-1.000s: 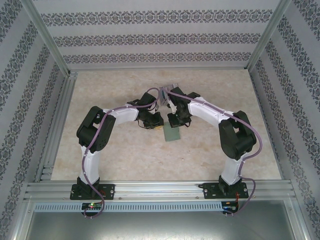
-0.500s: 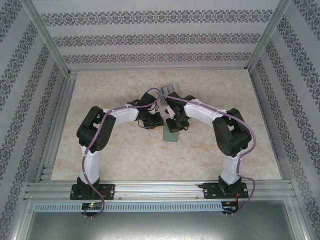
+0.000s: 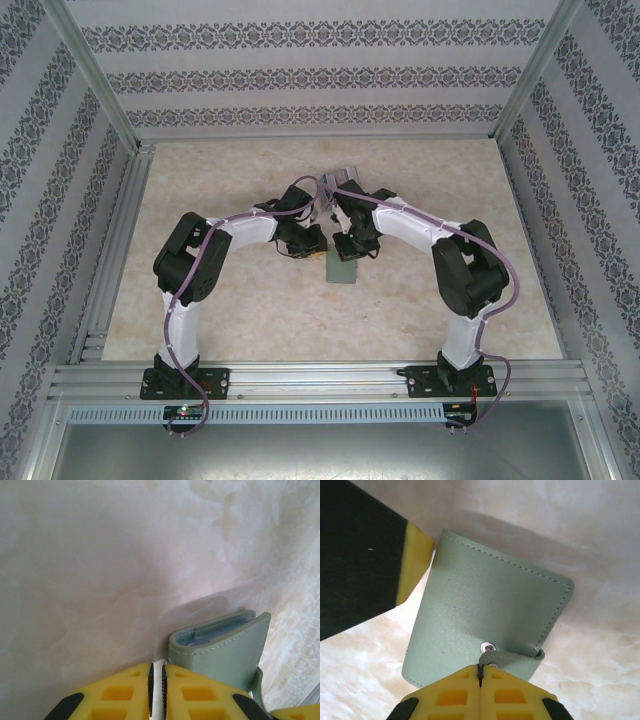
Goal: Put the credit cards into the card holder
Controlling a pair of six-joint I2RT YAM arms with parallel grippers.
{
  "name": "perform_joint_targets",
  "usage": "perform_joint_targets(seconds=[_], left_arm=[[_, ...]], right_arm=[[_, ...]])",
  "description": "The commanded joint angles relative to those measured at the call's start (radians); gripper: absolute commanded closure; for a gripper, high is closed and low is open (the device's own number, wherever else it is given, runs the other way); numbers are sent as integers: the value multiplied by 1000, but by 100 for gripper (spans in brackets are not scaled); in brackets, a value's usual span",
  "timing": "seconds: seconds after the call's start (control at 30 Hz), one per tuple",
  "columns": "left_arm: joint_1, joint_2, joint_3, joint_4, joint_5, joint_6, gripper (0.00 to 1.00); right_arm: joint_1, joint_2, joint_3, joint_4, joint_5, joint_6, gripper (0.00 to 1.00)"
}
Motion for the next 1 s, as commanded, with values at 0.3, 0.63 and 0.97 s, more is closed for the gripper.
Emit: perform_joint_targets(seconds=[0.3, 0.63, 0.97], left_arm=[[-15, 14, 20, -19, -2, 11, 85], [-15, 16, 20, -19, -5, 11, 85], [-15, 15, 21, -22, -6, 11, 85]], right_arm=[[8, 41, 4, 18, -17, 21, 96], [3, 71, 5, 13, -15, 19, 96], [5, 100, 1, 21, -29, 19, 96]])
